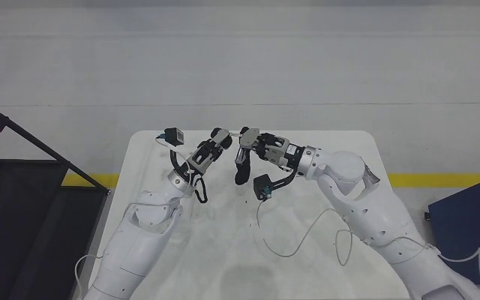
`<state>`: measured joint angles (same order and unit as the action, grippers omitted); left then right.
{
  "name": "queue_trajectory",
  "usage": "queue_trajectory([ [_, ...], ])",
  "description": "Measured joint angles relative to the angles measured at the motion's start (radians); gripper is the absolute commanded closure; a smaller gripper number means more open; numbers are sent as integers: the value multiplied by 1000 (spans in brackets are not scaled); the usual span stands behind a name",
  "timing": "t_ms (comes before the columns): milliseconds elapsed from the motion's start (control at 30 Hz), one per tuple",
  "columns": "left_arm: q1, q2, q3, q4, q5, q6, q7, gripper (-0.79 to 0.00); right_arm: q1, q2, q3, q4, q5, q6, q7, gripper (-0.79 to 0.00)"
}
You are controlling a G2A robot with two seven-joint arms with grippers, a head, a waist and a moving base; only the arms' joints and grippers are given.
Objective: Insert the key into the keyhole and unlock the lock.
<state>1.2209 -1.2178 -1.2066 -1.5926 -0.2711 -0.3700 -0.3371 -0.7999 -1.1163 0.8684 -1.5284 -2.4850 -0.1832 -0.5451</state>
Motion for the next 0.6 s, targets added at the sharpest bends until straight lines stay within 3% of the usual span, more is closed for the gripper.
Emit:
queue_trajectory([
  [600, 0, 0, 0, 0, 0, 0, 0, 0, 58, -33, -28, 69, 43, -13, 11, 0],
])
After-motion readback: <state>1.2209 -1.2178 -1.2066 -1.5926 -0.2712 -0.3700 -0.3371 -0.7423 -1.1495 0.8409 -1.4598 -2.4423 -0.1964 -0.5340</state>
